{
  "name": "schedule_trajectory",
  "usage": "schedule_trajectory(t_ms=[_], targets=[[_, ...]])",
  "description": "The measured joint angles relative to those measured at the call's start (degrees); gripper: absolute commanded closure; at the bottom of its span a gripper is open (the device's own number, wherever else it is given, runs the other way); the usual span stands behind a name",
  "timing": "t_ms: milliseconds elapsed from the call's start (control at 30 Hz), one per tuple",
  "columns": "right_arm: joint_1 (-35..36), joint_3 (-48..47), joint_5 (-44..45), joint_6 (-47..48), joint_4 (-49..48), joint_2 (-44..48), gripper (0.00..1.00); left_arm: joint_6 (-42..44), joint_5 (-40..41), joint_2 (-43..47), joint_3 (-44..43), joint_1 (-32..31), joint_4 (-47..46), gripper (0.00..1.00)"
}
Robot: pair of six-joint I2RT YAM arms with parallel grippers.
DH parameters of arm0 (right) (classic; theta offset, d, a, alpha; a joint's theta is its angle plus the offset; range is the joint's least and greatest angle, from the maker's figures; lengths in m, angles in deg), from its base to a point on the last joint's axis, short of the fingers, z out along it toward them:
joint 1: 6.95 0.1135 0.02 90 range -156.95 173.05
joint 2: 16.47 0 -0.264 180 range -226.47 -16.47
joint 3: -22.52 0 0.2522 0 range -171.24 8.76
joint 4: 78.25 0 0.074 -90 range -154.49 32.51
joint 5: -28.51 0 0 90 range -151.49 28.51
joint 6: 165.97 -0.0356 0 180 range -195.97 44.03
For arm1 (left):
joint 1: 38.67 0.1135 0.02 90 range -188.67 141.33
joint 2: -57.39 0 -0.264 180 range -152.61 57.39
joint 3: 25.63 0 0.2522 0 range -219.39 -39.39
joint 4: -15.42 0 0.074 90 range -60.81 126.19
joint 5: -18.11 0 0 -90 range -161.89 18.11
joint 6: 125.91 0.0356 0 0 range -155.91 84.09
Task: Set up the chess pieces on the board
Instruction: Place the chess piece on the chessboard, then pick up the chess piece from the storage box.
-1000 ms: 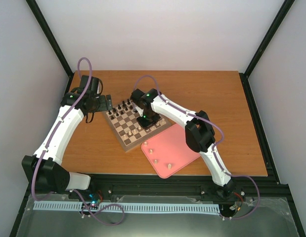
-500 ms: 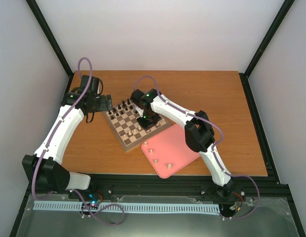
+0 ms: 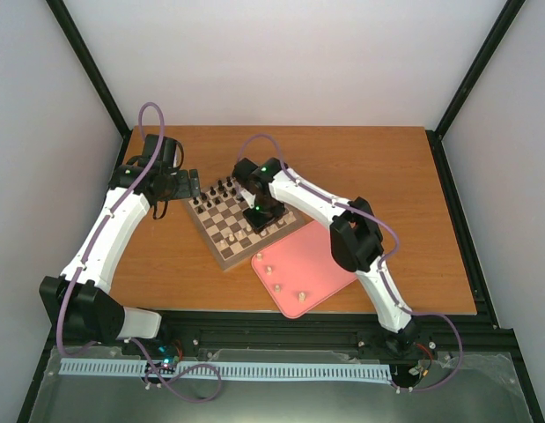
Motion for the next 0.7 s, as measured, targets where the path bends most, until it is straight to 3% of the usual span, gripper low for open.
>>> schedule_trajectory(t_ms=[200, 367, 700], targets=[[0.00, -0.76, -1.36, -0.37, 0.46, 2.95, 0.49, 0.00, 0.00, -0.02, 0.00, 0.00, 0.00, 0.00], [0.33, 1.31, -1.25, -1.49, 0.55, 10.80, 0.46, 0.00, -0.04, -0.20, 0.00, 0.00, 0.00, 0.00], [1.51, 34.58, 0.79, -8.13, -2.25, 34.73, 0.43, 0.00, -0.61, -0.59, 0.00, 0.00, -0.02, 0.00]])
